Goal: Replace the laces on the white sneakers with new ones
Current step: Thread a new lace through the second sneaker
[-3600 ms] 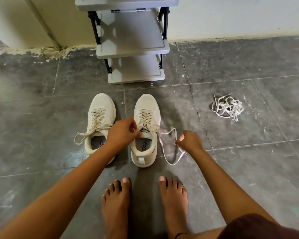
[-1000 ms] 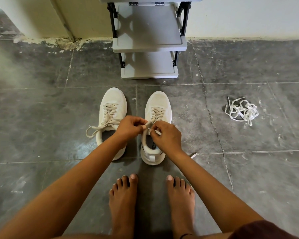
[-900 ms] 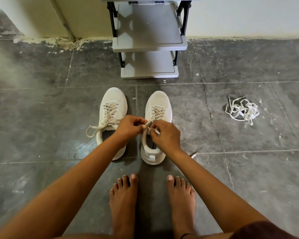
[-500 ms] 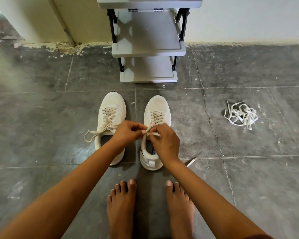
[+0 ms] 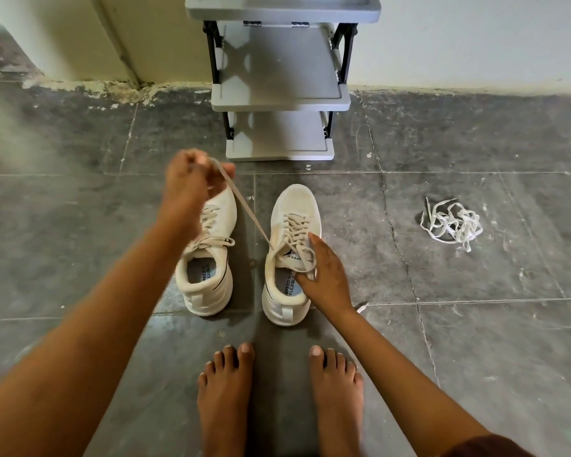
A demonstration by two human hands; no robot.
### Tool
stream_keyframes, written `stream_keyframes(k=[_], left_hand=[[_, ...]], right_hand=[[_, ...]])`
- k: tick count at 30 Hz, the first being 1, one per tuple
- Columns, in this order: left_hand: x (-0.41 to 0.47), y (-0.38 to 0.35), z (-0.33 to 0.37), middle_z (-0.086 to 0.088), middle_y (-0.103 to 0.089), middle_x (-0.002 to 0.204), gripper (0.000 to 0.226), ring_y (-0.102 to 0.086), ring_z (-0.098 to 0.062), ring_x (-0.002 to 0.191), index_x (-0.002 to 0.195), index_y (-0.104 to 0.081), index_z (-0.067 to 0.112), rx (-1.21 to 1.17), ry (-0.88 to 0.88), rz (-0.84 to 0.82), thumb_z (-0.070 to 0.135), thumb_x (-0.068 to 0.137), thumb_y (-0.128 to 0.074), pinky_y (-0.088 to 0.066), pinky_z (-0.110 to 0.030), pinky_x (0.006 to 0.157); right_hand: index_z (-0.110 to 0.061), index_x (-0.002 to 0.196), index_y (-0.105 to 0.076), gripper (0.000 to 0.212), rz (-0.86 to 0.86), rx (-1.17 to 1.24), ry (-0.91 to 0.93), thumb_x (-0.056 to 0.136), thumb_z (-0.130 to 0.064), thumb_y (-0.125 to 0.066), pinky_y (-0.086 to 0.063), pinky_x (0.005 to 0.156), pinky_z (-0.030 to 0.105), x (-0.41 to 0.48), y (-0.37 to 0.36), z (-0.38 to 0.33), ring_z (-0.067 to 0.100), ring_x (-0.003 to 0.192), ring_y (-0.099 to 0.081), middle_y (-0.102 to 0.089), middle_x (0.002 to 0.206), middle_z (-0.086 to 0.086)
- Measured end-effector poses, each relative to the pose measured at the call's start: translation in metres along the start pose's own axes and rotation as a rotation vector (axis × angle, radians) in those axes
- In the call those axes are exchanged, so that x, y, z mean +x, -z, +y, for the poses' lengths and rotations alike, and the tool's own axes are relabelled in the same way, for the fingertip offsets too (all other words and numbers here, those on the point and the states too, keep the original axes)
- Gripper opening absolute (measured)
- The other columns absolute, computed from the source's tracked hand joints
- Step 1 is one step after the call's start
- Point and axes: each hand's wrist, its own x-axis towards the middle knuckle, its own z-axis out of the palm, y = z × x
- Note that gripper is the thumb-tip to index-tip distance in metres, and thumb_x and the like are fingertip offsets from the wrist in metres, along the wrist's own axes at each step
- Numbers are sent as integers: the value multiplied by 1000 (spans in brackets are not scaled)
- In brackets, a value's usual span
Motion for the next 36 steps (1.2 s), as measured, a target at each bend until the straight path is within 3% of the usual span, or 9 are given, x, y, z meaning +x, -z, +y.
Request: stream_keyframes(k=[2,4,6,8,10,18,24,30,36], left_hand=[[10,8,22,5,-60,60,27,-58,-10,53,77,-46,18,-403,69,-19,7,97,-31,-54,-26,57],[7,4,23,7,-47,53,26,-40,-6,44,72,-45,18,-386,128,-42,5,92,-34,-39,-19,42],[-4,-4,3,7,-46,61,20,-39,-6,51,76,-48,19,166,87,-102,14,95,-43,-36,-19,50],[-19,-6,-27,5,-54,72,15,-50,-8,65,85,-54,22,886,-59,-394,34,95,-51,-43,-24,63],[-32,-6,-52,-1,-60,77,27,-55,-14,71,84,-61,18,1230,-108,-668,43,91,-54,-45,-30,69],[-9,29,-13,10,-59,56,23,-46,3,49,65,-68,21,700,-23,-505,26,87,-64,-38,-10,55],[-18,23,-22,1,-54,73,20,-48,-13,69,88,-66,6,888,39,-512,19,94,-53,-40,-27,69],[-14,9,0,0,-59,90,30,-45,-7,74,102,-66,2,939,5,-489,-1,93,-38,-39,-26,81],[-25,-3,7,-11,-70,93,15,-63,-20,82,101,-56,7,960,-54,-468,3,96,-43,-47,-28,78]], right_hand=[[-18,146,-28,74,-2,14,5,84,-24,-67,-30,107,28,-1,-1,0,20,133,-37,-38,147,2],[-18,146,-29,72,2,13,28,85,-30,-66,-32,106,28,-1,-1,1,19,132,-38,-39,147,1],[-16,145,-31,69,13,11,55,87,-34,-64,-33,106,29,-2,-1,2,19,132,-39,-40,147,2],[-13,144,-34,65,30,5,85,89,-34,-61,-33,106,30,-2,-1,3,19,131,-41,-41,146,3],[-12,143,-36,60,41,-1,104,91,-32,-59,-34,106,31,-3,-2,4,20,131,-41,-41,146,3],[-18,144,-34,57,37,-59,60,94,-40,-51,-35,108,35,-4,-3,5,20,133,-39,-40,147,2],[-15,139,-40,58,43,6,14,90,-38,-59,-41,98,27,-4,-2,1,19,126,-44,-41,142,4],[-21,122,-48,57,-50,51,-203,79,-55,-65,-38,59,20,-7,16,-2,13,82,-56,-60,92,-2],[-12,115,-58,30,-182,113,-210,89,-27,-62,-47,78,32,-2,42,-14,22,84,-62,-65,88,10]])
